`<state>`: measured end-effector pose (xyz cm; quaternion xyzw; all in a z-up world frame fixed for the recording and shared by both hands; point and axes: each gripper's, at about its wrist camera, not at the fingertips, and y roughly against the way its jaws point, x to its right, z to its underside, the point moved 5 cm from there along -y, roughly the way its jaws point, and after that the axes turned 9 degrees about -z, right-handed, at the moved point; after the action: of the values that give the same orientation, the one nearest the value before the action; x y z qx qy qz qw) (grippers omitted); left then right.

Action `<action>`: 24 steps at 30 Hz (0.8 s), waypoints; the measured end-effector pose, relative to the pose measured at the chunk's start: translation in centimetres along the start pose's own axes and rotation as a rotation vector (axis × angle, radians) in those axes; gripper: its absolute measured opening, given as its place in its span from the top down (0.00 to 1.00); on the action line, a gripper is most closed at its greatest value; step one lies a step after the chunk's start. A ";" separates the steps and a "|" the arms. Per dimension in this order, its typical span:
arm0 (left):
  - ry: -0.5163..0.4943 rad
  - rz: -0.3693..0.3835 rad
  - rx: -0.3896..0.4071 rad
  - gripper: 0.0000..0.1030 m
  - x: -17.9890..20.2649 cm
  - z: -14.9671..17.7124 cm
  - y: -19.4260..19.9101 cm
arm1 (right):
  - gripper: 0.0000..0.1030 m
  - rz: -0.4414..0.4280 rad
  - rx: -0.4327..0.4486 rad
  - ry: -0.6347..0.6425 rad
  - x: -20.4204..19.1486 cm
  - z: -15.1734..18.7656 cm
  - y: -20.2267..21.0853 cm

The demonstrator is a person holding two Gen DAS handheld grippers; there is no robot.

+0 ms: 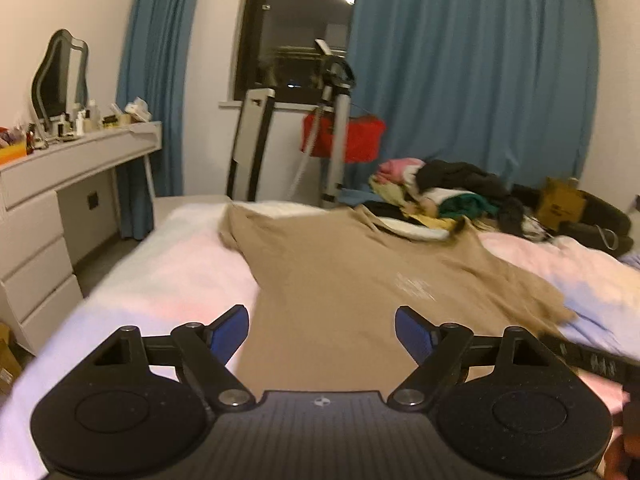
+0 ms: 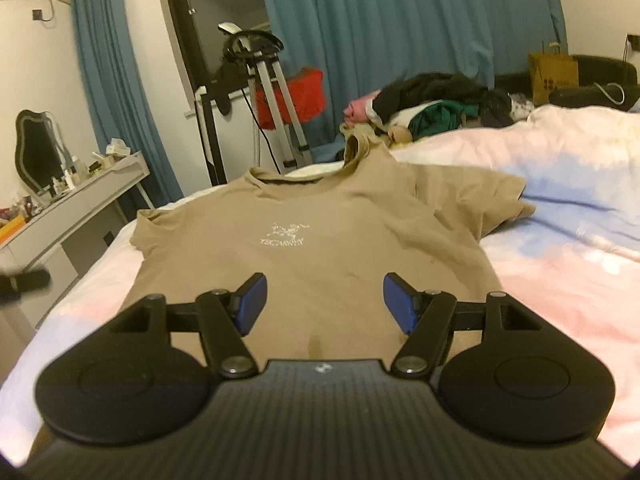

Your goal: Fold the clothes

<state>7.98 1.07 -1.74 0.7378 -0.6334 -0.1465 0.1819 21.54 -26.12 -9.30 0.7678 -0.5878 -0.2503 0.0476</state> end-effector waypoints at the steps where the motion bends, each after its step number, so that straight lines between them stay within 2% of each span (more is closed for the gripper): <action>1: 0.005 0.004 -0.008 0.20 0.2 0.8 0.6 | 0.34 -0.002 0.008 -0.007 -0.1 0.1 0.5; 4: 0.011 0.036 -0.016 0.20 0.7 2.6 2.1 | 0.34 -0.007 0.008 -0.006 -0.9 0.5 1.2; 8: -0.049 0.061 -0.027 0.20 1.9 3.9 2.4 | 0.34 0.005 0.013 -0.021 -1.1 0.5 1.7; 12: -0.069 0.056 -0.035 0.20 2.4 4.2 2.0 | 0.34 0.021 0.041 -0.071 0.0 -0.1 2.1; 20: -0.070 0.035 -0.066 0.20 2.1 4.2 0.3 | 0.34 0.103 0.103 -0.217 5.1 -2.1 2.2; 24: -0.066 0.028 -0.103 0.20 2.1 4.6 -0.9 | 0.34 0.054 0.167 -0.364 8.3 -2.8 1.9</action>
<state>7.07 -1.23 -6.23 0.7132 -0.6409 -0.2008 0.2006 22.60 -34.95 -8.90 0.6951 -0.6260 -0.3339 -0.1164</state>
